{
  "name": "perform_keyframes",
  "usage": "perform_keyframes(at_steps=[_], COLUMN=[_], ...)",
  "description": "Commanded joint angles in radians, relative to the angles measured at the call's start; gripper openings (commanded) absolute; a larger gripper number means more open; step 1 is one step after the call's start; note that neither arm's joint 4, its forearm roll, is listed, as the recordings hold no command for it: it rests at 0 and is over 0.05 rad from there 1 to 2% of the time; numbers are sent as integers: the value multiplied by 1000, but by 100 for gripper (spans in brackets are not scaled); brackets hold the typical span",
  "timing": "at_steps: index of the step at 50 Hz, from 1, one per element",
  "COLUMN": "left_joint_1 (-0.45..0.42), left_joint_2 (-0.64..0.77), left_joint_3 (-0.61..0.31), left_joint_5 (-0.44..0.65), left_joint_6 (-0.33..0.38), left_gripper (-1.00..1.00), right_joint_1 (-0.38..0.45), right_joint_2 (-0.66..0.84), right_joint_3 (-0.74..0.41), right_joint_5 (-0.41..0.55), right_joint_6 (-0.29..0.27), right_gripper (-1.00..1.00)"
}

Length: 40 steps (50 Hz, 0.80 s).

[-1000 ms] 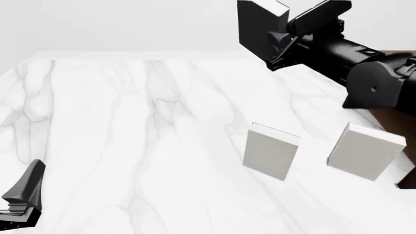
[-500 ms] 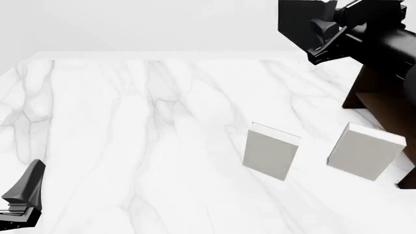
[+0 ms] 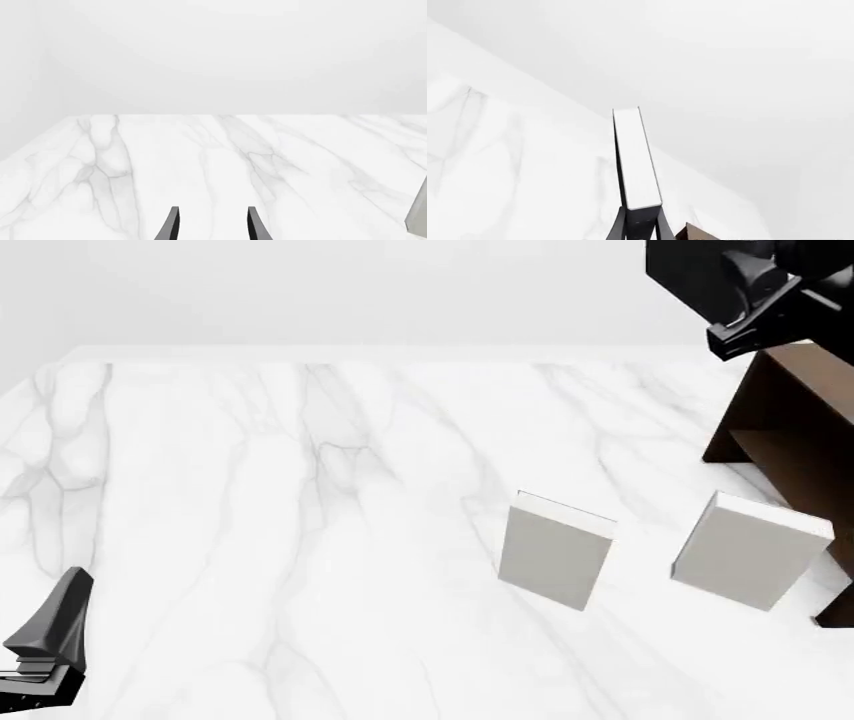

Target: Pick up the book on the left and place it on top of the shelf.

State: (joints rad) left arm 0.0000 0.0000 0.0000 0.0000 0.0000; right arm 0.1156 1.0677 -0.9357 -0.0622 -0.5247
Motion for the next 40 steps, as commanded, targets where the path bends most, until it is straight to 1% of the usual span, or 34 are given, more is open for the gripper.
perform_keyframes(at_steps=[1, 5, 7, 9, 13, 27, 40], left_joint_1=[0, 0, 0, 0, 0, 0, 0], left_joint_2=[0, 0, 0, 0, 0, 0, 0], left_joint_3=[0, 0, 0, 0, 0, 0, 0], left_joint_5=[0, 0, 0, 0, 0, 0, 0], left_joint_6=[0, 0, 0, 0, 0, 0, 0], left_gripper=[100, 100, 100, 100, 100, 100, 100], right_joint_1=[-41, -49, -53, -67, -89, -161, -246], right_joint_2=[-38, -47, -52, -66, -84, -136, -182], right_joint_3=[-6, 5, 5, 19, 36, 43, 44], right_joint_5=[0, -7, -4, -17, -19, 7, 42], right_joint_6=[-52, -77, -80, -99, -111, -145, -140], right_gripper=[-100, -100, -100, -100, -100, -100, -100])
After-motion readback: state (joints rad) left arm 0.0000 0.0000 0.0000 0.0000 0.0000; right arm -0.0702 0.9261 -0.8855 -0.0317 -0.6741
